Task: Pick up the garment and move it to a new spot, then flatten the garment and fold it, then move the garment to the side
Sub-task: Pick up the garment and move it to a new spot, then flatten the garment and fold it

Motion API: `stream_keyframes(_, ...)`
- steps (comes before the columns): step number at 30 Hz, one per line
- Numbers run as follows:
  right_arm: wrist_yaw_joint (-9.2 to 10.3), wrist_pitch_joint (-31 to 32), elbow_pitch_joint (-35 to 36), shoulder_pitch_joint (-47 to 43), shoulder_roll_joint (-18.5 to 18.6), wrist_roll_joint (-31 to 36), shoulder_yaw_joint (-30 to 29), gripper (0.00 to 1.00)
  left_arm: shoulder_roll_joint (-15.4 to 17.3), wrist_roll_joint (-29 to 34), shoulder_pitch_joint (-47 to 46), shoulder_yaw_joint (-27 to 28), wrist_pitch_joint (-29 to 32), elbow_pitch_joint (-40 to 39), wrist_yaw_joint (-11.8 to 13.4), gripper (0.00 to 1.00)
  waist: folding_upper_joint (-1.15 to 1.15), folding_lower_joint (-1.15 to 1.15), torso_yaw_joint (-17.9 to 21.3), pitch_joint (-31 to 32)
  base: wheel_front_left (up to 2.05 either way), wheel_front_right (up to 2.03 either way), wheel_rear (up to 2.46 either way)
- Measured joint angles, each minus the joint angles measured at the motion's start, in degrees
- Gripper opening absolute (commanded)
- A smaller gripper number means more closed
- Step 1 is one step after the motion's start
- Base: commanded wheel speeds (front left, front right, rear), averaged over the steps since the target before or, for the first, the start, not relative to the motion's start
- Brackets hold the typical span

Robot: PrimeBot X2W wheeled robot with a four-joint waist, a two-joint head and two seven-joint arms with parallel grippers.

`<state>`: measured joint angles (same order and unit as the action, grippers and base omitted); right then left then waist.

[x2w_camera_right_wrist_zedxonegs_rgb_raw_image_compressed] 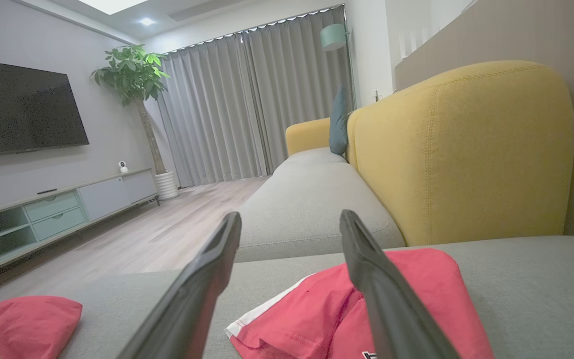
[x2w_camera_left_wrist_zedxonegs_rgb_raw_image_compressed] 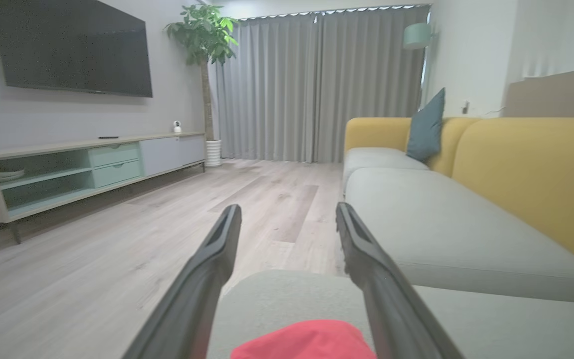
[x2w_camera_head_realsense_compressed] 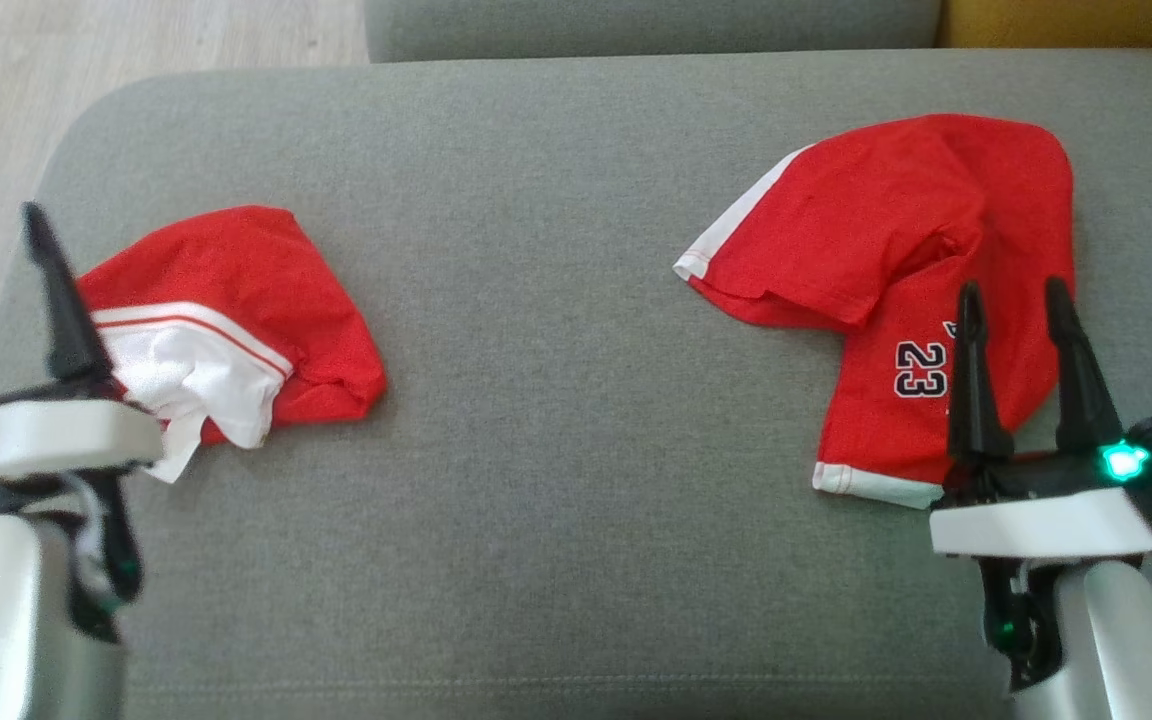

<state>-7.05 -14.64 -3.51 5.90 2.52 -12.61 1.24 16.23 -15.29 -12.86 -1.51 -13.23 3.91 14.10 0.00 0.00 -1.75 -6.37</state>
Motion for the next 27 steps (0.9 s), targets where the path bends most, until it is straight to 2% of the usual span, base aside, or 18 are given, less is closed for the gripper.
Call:
stream_keyframes(4,0.0,0.0,0.0,-1.2,0.0,0.0,-0.1,1.0,-2.7,0.0,1.2,-3.6,-0.5,-2.9,-0.6,1.0,0.0,0.0,0.5,0.7,0.0,0.0,0.0)
stream_keyframes(7,0.0,0.0,0.1,-1.7,0.0,0.0,-0.1,1.0,-4.9,0.0,2.4,-7.4,-0.5,-3.2,-2.1,1.0,0.0,0.0,0.9,1.3,0.0,0.0,0.0)
stream_keyframes(14,0.0,0.0,0.1,-2.0,0.0,0.0,0.0,1.0,-9.2,-1.0,4.8,-12.7,-0.6,1.1,-4.1,1.0,0.0,0.0,2.3,2.4,0.0,0.0,0.0)
stream_keyframes(19,0.0,0.0,0.1,-2.9,0.0,0.1,0.2,1.0,-10.7,-1.0,5.3,-13.1,-1.1,3.9,-4.6,1.0,0.0,0.0,3.4,2.8,0.0,0.0,0.0)
stream_keyframes(27,0.0,0.0,0.0,-3.3,0.0,0.8,0.1,1.0,-11.3,0.2,5.3,-12.7,-1.1,4.2,-6.1,1.0,0.0,0.0,3.4,2.2,0.0,0.0,0.0)
